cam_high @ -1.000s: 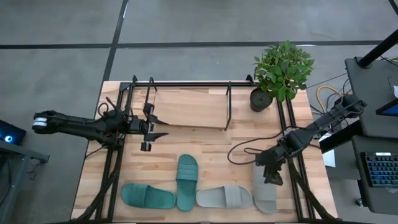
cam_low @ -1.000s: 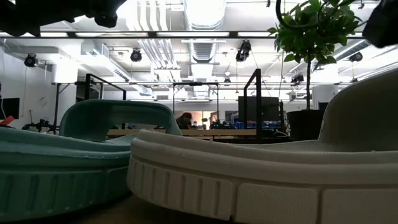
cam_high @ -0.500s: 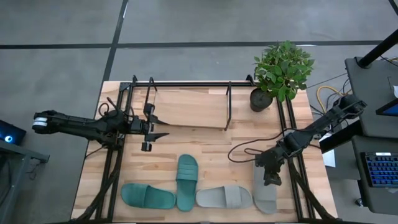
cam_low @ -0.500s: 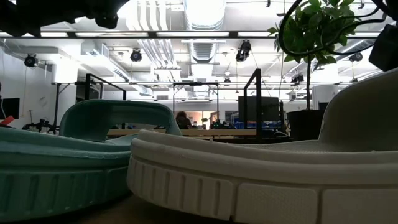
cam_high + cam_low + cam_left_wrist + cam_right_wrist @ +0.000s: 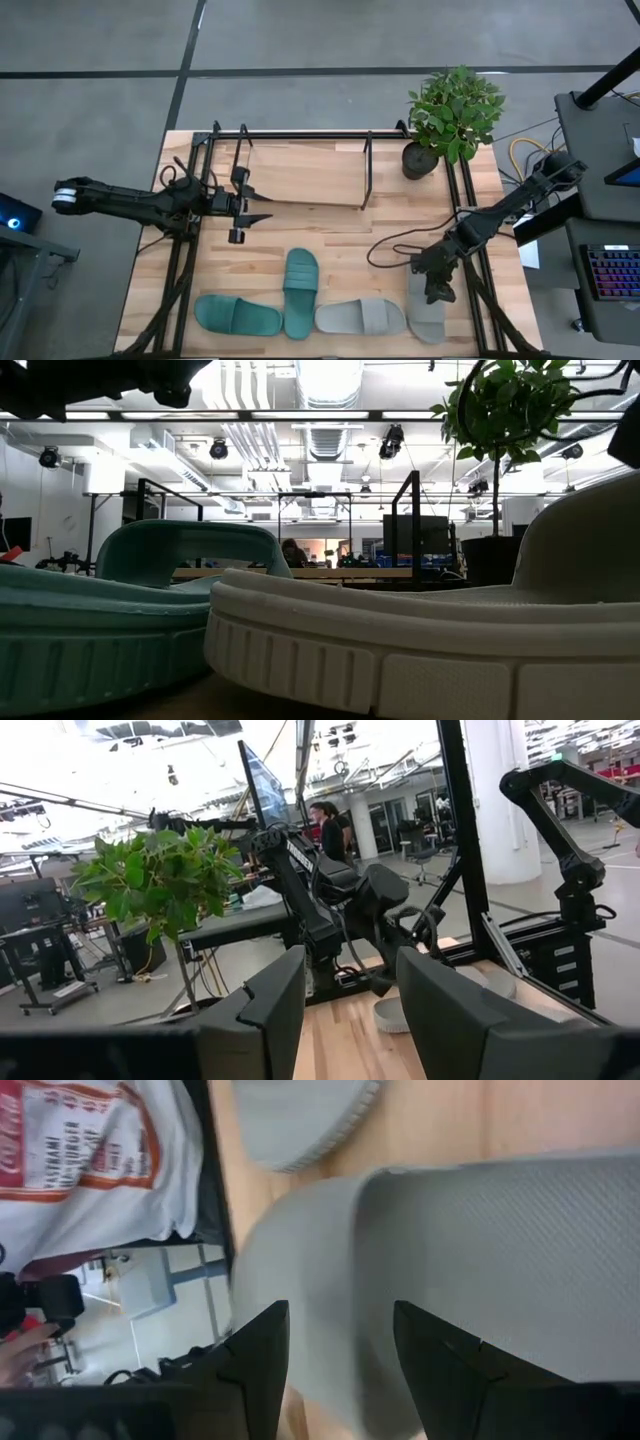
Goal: Pick and place slides into the shelf
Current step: Put the right grey slide on the shelf
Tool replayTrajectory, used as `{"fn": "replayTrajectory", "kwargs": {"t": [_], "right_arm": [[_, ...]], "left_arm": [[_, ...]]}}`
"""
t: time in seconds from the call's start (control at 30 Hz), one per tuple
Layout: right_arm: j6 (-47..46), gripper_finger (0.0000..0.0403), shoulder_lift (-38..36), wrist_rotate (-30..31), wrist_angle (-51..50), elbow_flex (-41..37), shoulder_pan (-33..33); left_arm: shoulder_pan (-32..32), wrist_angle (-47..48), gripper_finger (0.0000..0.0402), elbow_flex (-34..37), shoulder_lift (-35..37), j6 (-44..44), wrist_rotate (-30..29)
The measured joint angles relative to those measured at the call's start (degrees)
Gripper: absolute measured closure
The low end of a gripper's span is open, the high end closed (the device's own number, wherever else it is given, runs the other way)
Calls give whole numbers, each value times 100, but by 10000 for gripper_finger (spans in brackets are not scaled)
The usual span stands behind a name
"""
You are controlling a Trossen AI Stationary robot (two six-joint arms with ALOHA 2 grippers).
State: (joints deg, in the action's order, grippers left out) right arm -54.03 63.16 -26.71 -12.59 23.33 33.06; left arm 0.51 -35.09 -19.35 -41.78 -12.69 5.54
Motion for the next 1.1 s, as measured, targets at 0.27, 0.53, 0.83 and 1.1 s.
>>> {"fn": "replayTrajectory", "kwargs": {"t": [0.27, 0.53, 0.83, 1.1], "right_arm": [[-2, 232, 676, -319, 489, 0, 4], [3, 270, 1040, -538, 626, 66, 4], [43, 373, 895, -670, 621, 68, 0], [257, 392, 681, -670, 608, 81, 4]], "left_arm": [[0, 6, 257, 2, -39, 0, -2], [2, -11, 257, 4, -60, 0, -163], [0, -10, 257, 4, -78, -2, -243], [-2, -24, 257, 4, -83, -4, -291]]}}
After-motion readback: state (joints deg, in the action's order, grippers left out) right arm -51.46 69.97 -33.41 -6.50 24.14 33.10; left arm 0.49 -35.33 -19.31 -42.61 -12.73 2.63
